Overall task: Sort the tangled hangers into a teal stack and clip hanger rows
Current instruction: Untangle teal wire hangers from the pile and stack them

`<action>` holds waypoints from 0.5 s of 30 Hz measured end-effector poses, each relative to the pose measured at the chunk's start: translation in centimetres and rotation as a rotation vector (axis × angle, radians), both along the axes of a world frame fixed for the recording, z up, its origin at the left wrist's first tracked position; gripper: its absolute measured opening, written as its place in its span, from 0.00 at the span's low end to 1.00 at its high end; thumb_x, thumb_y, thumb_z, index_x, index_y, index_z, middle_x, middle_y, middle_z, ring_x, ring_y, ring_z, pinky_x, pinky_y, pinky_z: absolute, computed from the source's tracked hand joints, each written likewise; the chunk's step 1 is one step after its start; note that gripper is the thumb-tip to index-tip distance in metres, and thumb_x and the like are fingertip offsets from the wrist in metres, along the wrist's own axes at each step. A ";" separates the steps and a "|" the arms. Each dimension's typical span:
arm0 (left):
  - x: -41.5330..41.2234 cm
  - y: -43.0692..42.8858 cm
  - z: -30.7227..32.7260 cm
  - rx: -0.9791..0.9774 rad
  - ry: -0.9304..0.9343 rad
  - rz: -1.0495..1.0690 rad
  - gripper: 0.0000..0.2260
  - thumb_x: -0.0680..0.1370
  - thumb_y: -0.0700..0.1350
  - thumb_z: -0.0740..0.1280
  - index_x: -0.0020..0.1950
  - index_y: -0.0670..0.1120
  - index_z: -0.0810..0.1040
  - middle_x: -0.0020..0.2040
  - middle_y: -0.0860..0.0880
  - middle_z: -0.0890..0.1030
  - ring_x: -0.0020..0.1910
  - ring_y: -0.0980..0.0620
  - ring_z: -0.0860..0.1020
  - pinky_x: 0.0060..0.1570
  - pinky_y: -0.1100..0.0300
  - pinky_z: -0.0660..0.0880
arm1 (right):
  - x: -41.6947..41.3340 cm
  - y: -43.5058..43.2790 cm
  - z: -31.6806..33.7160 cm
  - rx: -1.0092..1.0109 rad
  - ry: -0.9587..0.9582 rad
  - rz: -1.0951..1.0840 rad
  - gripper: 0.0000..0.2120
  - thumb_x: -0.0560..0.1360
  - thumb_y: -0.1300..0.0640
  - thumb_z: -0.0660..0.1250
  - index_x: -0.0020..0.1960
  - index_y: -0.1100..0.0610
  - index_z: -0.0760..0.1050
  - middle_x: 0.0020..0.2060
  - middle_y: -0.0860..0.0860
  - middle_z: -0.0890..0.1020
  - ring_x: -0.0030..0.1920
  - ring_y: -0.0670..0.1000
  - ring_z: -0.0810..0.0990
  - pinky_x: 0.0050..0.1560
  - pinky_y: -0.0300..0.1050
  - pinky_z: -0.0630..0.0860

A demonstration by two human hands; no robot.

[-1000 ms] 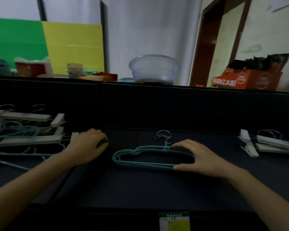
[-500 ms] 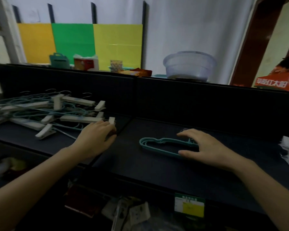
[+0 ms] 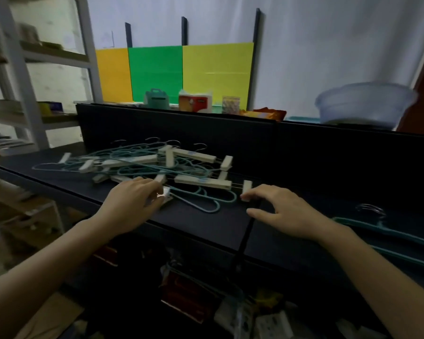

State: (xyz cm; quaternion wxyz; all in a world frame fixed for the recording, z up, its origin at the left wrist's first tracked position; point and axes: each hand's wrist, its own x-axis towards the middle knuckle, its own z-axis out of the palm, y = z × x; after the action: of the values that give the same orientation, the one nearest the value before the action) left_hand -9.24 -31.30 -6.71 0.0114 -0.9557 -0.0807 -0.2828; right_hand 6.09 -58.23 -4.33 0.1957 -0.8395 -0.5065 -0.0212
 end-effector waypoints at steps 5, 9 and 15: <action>-3.3 6.8 0.1 -0.012 0.038 -0.011 0.08 0.78 0.51 0.60 0.52 0.50 0.77 0.46 0.55 0.77 0.48 0.54 0.76 0.41 0.63 0.67 | -3.2 7.5 -0.8 -0.002 -0.007 0.018 0.17 0.77 0.47 0.61 0.65 0.46 0.70 0.63 0.43 0.74 0.63 0.43 0.71 0.63 0.44 0.70; -4.3 11.4 0.1 0.006 0.060 -0.025 0.08 0.78 0.51 0.61 0.51 0.51 0.77 0.45 0.55 0.77 0.43 0.56 0.74 0.36 0.70 0.63 | -4.3 12.2 -1.1 -0.032 -0.021 -0.012 0.17 0.77 0.46 0.61 0.65 0.47 0.70 0.63 0.44 0.74 0.62 0.45 0.72 0.63 0.46 0.70; -3.6 16.1 1.0 -0.012 0.005 -0.031 0.07 0.78 0.49 0.62 0.50 0.50 0.77 0.41 0.54 0.76 0.38 0.55 0.72 0.33 0.72 0.63 | -3.1 17.3 -0.3 -0.045 -0.017 -0.058 0.16 0.77 0.47 0.61 0.64 0.48 0.71 0.61 0.45 0.75 0.58 0.45 0.73 0.56 0.38 0.68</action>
State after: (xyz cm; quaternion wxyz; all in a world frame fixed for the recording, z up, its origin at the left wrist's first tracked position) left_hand -12.87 -15.20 -5.72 0.0017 -0.9577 -0.0673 -0.2799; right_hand 3.01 -40.94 -4.62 0.1718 -0.8578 -0.4840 -0.0225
